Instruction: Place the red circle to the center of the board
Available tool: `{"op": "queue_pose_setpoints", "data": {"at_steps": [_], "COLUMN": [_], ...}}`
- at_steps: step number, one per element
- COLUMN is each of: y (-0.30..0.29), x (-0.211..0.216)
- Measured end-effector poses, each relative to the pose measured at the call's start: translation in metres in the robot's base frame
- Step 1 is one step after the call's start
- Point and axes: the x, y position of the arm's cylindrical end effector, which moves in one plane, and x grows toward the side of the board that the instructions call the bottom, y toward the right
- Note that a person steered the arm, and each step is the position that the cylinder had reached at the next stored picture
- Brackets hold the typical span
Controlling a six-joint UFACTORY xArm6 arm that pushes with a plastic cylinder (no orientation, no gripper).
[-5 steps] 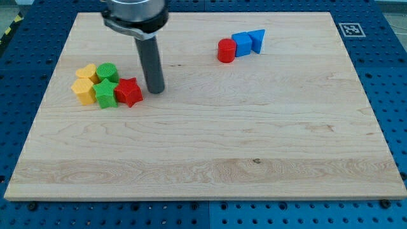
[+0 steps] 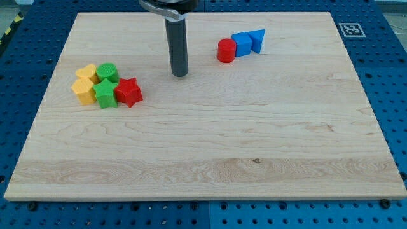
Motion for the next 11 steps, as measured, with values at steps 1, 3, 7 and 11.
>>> {"op": "queue_pose_setpoints", "data": {"at_steps": [1,3,7,11], "y": [0.0,0.0,0.043,0.099], "x": [-0.031,-0.037,-0.086,-0.061]}}
